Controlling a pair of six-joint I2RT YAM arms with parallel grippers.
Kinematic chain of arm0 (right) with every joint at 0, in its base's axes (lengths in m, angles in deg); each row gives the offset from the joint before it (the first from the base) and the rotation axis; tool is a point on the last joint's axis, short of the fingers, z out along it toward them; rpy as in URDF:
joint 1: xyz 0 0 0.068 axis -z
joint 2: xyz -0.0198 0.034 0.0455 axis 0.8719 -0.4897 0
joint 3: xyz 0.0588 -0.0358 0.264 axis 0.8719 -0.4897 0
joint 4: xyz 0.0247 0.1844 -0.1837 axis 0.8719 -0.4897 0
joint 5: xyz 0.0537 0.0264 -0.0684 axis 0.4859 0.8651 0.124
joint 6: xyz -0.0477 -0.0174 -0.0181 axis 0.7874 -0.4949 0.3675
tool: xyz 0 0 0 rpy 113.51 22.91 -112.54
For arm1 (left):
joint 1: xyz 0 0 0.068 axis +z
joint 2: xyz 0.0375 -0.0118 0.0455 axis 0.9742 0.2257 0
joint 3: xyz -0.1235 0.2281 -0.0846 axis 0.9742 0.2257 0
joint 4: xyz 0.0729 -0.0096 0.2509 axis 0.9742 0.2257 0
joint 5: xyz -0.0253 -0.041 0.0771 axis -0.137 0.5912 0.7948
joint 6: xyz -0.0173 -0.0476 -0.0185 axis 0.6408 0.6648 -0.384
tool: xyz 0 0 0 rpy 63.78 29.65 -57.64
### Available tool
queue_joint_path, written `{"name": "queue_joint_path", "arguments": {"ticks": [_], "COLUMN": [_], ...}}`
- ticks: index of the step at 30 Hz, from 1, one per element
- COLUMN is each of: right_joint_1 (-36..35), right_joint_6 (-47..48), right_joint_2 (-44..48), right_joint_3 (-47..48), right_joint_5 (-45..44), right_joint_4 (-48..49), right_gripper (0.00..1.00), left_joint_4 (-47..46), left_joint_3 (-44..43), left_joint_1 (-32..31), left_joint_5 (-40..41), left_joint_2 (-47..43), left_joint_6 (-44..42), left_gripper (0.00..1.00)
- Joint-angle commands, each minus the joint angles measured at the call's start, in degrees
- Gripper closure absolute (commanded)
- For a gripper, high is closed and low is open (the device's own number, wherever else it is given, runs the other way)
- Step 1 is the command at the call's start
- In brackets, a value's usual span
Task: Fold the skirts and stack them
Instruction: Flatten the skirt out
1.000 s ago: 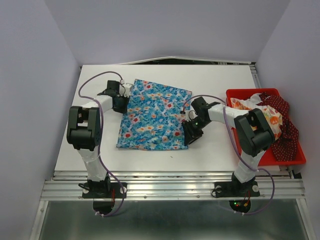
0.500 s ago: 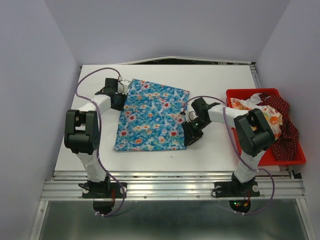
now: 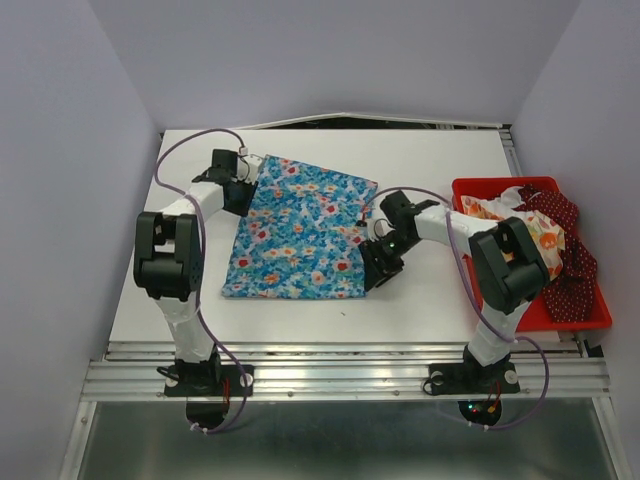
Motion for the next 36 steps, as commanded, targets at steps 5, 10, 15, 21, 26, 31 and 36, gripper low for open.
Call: {"name": "queue_joint_path", "arguments": {"ticks": [5, 10, 15, 21, 26, 31, 36], "right_joint_1": [-0.70, -0.70, -0.70, -0.70, -0.70, -0.17, -0.17], "right_joint_6": [4.06, 1.70, 0.80, 2.21, 6.86, 8.45, 11.25], "right_joint_2": [-0.04, -11.89, -20.09, -25.63, -26.25, -26.34, -24.94], "right_joint_3": [24.28, 37.73, 43.89, 43.73, 37.76, 34.06, 33.00], "right_joint_5": [-2.95, -7.61, -11.56, -14.03, -22.00, -23.62, -22.56], "right_joint_4": [-1.40, 1.67, 5.28, 7.92, 8.97, 10.55, 9.68], "right_gripper": [0.39, 0.45, 0.48, 0.49, 0.51, 0.52, 0.51], "left_joint_4": [5.44, 9.92, 13.35, 17.84, 16.96, 18.19, 18.36], "left_joint_3": [0.17, 8.17, 17.58, 24.52, 28.40, 30.50, 32.88], "left_joint_1": [-0.46, -2.30, -4.41, -12.05, -18.47, -25.67, -36.30], "left_joint_5": [-2.46, -6.68, -12.57, -12.58, -9.76, -10.12, -8.53], "left_joint_2": [-13.55, -22.25, -25.69, -28.50, -28.52, -25.53, -22.45], "left_joint_6": [-4.63, -9.38, -15.62, -23.62, -26.08, -28.02, -28.02], "left_gripper": [0.48, 0.48, 0.48, 0.50, 0.50, 0.50, 0.51]}}
